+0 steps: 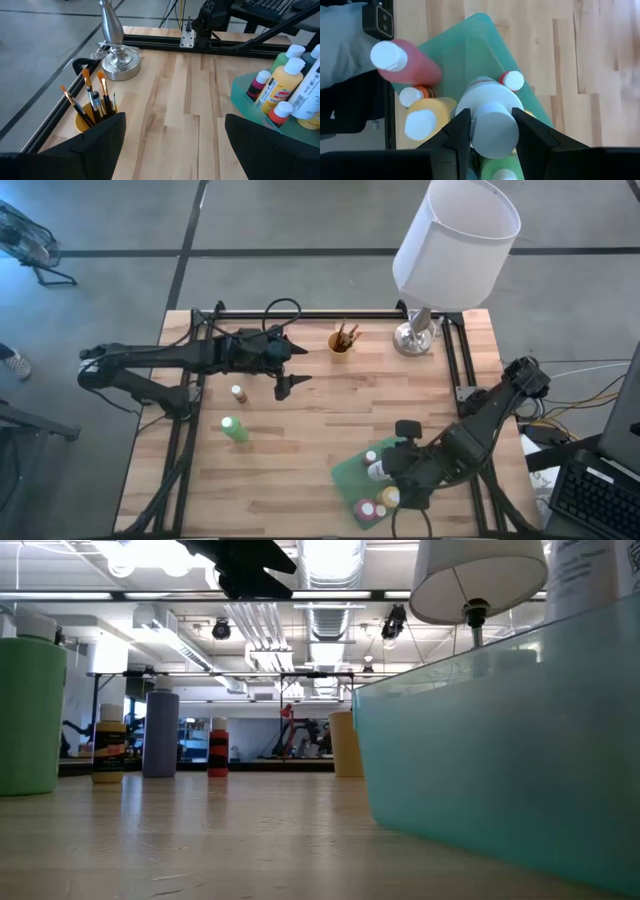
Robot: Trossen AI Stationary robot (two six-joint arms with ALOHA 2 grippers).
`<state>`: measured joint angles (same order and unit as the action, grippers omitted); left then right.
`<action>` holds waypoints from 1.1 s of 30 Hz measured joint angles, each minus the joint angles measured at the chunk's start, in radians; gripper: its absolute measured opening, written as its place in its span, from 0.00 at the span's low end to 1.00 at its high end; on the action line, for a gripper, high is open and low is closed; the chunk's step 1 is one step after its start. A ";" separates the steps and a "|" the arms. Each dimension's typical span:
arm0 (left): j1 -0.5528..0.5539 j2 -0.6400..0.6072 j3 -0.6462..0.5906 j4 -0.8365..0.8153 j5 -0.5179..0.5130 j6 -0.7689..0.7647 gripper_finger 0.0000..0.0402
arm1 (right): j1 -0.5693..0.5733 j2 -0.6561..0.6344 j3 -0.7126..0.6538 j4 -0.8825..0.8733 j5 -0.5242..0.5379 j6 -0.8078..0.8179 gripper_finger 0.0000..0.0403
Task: Pick & Place Paint Supplies
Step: Put the big white paint bottle into the green bin
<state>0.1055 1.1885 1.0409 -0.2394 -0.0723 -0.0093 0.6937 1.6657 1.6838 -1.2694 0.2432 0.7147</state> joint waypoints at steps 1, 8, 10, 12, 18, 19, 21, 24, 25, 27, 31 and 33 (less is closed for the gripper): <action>0.000 0.000 0.000 0.000 0.000 0.000 0.86 | 0.008 0.000 -0.002 -0.001 0.004 0.012 0.28; 0.000 0.000 0.000 0.000 0.000 -0.003 0.86 | 0.030 0.000 -0.013 -0.002 0.020 0.039 0.28; 0.000 0.000 0.000 0.000 0.000 -0.009 0.86 | 0.033 0.000 -0.021 -0.001 0.024 0.039 0.28; 0.000 0.000 0.000 0.000 0.000 -0.012 0.86 | 0.034 0.000 -0.035 0.002 0.024 0.040 0.28; 0.000 0.000 0.000 -0.003 0.000 -0.015 0.86 | 0.044 0.000 -0.087 0.000 0.010 0.079 0.28; 0.000 0.000 0.000 -0.003 0.000 -0.015 0.86 | 0.047 0.000 -0.090 0.000 0.011 0.080 0.28; 0.000 0.000 0.000 -0.002 0.000 -0.017 0.86 | 0.053 0.000 -0.094 0.005 0.012 0.084 0.28; 0.000 0.000 0.000 -0.002 0.000 -0.018 0.86 | 0.059 0.000 -0.100 0.013 0.014 0.091 0.28; 0.000 0.000 0.000 -0.001 0.000 -0.019 0.86 | 0.062 0.000 -0.104 0.016 0.014 0.091 0.28; 0.000 0.000 0.000 0.002 0.000 -0.021 0.86 | 0.062 0.000 -0.113 0.025 0.014 0.091 0.28; 0.000 0.000 0.000 0.001 0.000 -0.025 0.86 | 0.062 0.000 -0.142 0.029 0.010 0.098 0.28; 0.000 0.000 0.000 0.000 0.000 -0.026 0.86 | 0.062 0.000 -0.156 0.034 0.006 0.099 0.28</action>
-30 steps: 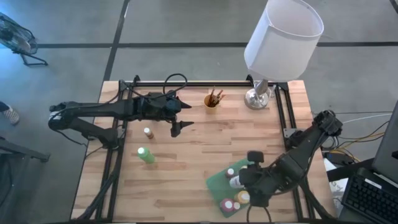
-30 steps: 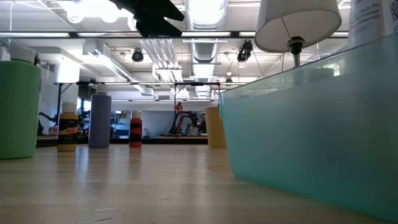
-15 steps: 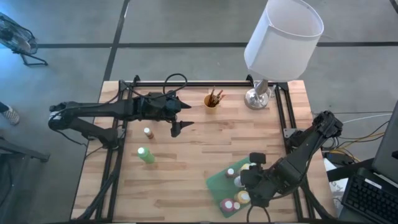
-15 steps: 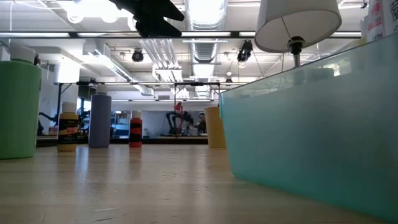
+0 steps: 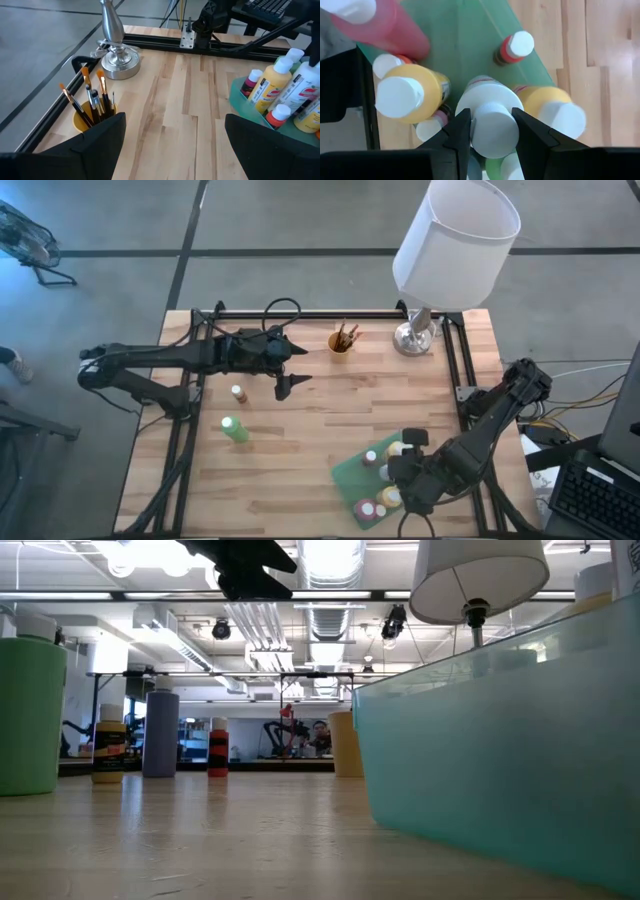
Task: Pick & Place Paint Supplies
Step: Put the big white paint bottle into the green bin, then put the light green into the green bin
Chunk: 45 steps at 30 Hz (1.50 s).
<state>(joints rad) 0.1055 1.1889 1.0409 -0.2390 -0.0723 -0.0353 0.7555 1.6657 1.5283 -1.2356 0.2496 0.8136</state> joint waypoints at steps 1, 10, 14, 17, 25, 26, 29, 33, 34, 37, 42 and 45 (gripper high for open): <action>0.000 0.000 0.000 0.000 0.000 0.000 0.86 | 0.000 0.000 -0.006 0.005 -0.005 0.000 0.28; 0.000 0.000 0.000 -0.001 0.000 -0.004 0.86 | 0.000 0.001 -0.059 0.072 -0.040 -0.002 0.28; 0.000 0.000 0.000 -0.001 0.000 -0.004 0.86 | -0.001 0.001 -0.079 0.091 -0.055 -0.003 0.28; 0.000 0.000 0.000 -0.001 0.000 -0.008 0.86 | -0.001 0.000 -0.081 0.096 -0.065 -0.002 0.28; 0.000 0.000 0.000 -0.001 0.000 -0.011 0.86 | -0.001 0.000 -0.082 0.098 -0.071 0.003 0.35; 0.000 0.000 0.000 -0.002 0.000 -0.011 0.86 | -0.001 0.000 -0.082 0.098 -0.071 0.004 0.39; 0.000 0.000 0.000 -0.001 0.000 -0.011 0.86 | -0.001 0.000 -0.082 0.098 -0.075 0.006 0.48; 0.000 0.000 0.000 -0.001 0.000 -0.011 0.86 | -0.001 0.000 -0.081 0.095 -0.076 0.006 0.55; 0.000 0.000 0.000 -0.001 0.000 -0.011 0.86 | -0.001 0.000 -0.077 0.091 -0.076 0.007 0.56; 0.000 0.000 0.000 -0.002 0.000 -0.012 0.86 | -0.001 -0.002 -0.050 0.089 -0.078 0.008 0.59; 0.000 0.000 0.000 -0.002 0.001 -0.045 0.86 | -0.001 -0.004 0.006 0.036 -0.077 0.015 0.61; 0.000 0.000 0.000 -0.013 0.001 -0.050 0.86 | -0.001 -0.004 0.034 0.012 -0.076 0.020 0.60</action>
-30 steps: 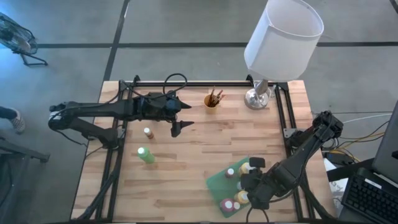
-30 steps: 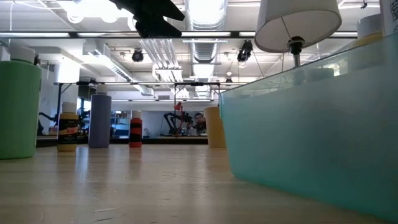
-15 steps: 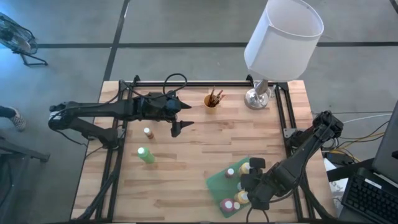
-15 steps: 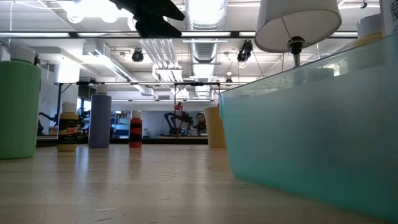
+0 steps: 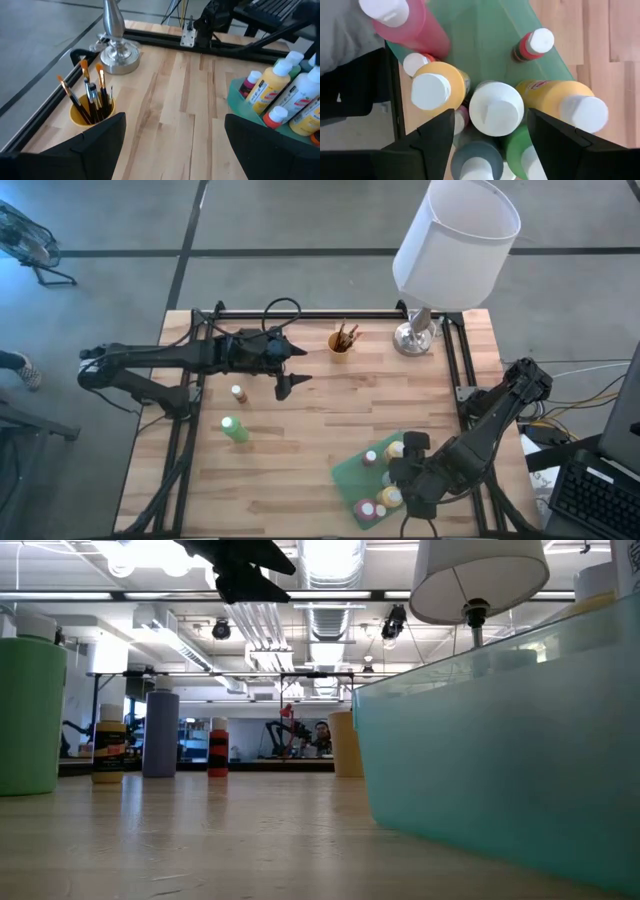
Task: Pick & Place Paint Supplies
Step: Put the light green into the green bin
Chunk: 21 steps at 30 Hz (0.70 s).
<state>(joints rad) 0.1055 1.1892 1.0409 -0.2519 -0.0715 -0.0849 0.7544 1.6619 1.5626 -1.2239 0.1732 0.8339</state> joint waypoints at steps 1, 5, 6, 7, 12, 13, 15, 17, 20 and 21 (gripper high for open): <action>0.000 0.000 0.000 -0.009 0.000 0.000 0.86 | 0.000 0.000 0.008 -0.002 0.002 -0.002 0.59; 0.000 0.000 0.000 -0.059 -0.001 0.016 0.86 | -0.002 0.000 0.039 0.000 0.040 -0.008 0.55; 0.000 0.000 0.000 -0.074 -0.002 0.023 0.86 | -0.004 0.000 0.047 0.002 0.068 -0.017 0.55; 0.000 0.000 0.000 -0.094 -0.008 0.026 0.86 | -0.006 0.000 0.056 0.004 0.100 -0.031 0.54; 0.000 -0.022 0.001 -0.254 -0.086 0.022 0.86 | -0.021 -0.012 0.092 0.051 0.230 -0.177 0.54; 0.000 -0.029 0.005 -0.296 -0.117 0.013 0.86 | -0.026 -0.019 0.095 0.076 0.249 -0.219 0.55; -0.002 -0.039 0.024 -0.381 -0.181 -0.011 0.86 | -0.047 -0.036 0.096 0.128 0.265 -0.302 0.56; -0.011 -0.050 0.058 -0.479 -0.225 -0.037 0.86 | -0.073 -0.056 0.091 0.169 0.271 -0.378 0.57; -0.040 -0.061 0.132 -0.615 -0.258 -0.086 0.86 | -0.129 -0.080 0.081 0.191 0.292 -0.483 0.60; -0.055 -0.061 0.159 -0.656 -0.269 -0.100 0.86 | -0.147 -0.088 0.077 0.196 0.314 -0.518 0.60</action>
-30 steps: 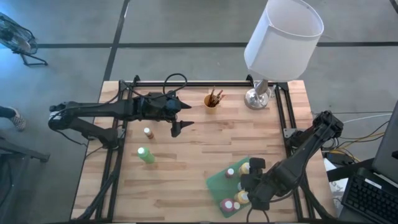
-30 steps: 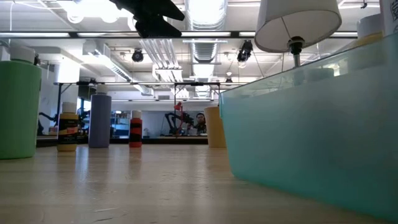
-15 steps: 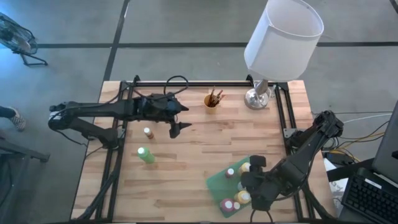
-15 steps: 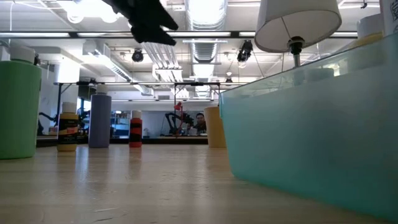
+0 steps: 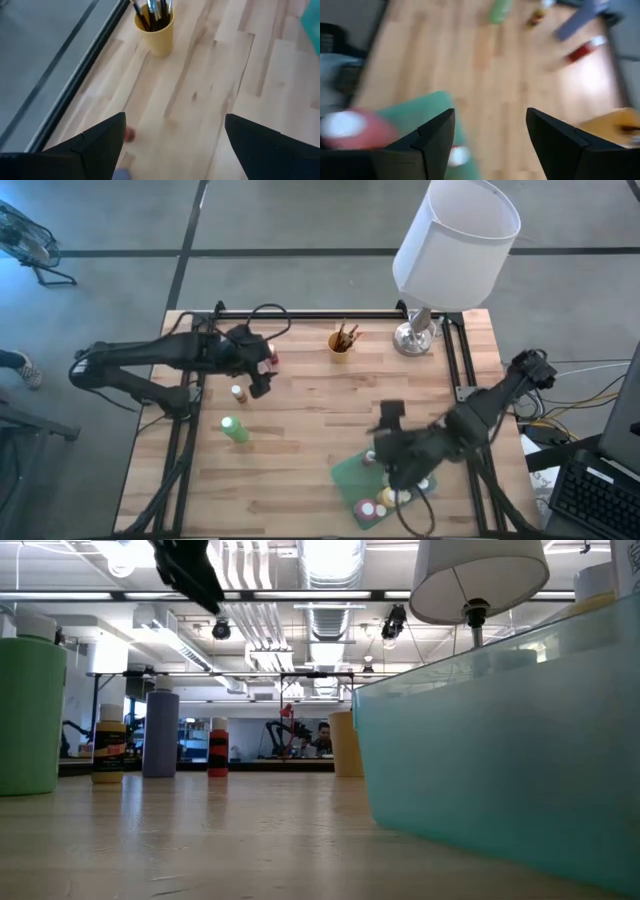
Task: Pick & Place Paint Supplies
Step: Put the light green into the green bin
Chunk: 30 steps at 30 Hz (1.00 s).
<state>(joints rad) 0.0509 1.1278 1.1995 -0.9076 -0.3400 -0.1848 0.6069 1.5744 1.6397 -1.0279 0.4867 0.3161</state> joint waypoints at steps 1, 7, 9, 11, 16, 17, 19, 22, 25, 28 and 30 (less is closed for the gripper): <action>-0.017 0.000 0.028 -0.039 -0.018 -0.013 0.86 | -0.021 -0.006 -0.005 0.000 0.024 -0.034 0.61; -0.137 0.000 0.157 -0.260 -0.127 -0.165 0.86 | -0.202 -0.042 -0.038 0.113 -0.006 -0.242 0.62; -0.170 0.001 0.178 -0.337 -0.155 -0.259 0.86 | -0.270 -0.049 -0.044 0.130 -0.095 -0.282 0.61; -0.197 0.000 0.188 -0.408 -0.182 -0.337 0.86 | -0.328 -0.054 -0.045 0.136 -0.186 -0.307 0.59; -0.262 0.004 0.188 -0.544 -0.190 -0.477 0.86 | -0.420 -0.062 -0.061 0.170 -0.282 -0.379 0.55; -0.274 0.005 0.188 -0.561 -0.189 -0.503 0.86 | -0.430 -0.062 -0.070 0.188 -0.283 -0.400 0.54; -0.293 0.005 0.188 -0.598 -0.168 -0.560 0.86 | -0.447 -0.062 -0.092 0.228 -0.286 -0.434 0.53; -0.307 0.005 0.187 -0.651 -0.147 -0.639 0.86 | -0.466 -0.062 -0.130 0.291 -0.321 -0.473 0.51; -0.310 0.005 0.176 -0.664 -0.147 -0.706 0.86 | -0.485 -0.062 -0.177 0.355 -0.385 -0.497 0.50; -0.310 0.010 0.156 -0.663 -0.137 -0.754 0.86 | -0.504 -0.062 -0.216 0.378 -0.410 -0.504 0.49; -0.308 0.014 0.134 -0.664 -0.103 -0.784 0.86 | -0.518 -0.063 -0.239 0.400 -0.413 -0.504 0.48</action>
<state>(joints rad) -0.2574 1.1420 1.3331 -1.5712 -0.4426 -0.9690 0.0893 1.5118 1.4007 -0.6279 0.0742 -0.1879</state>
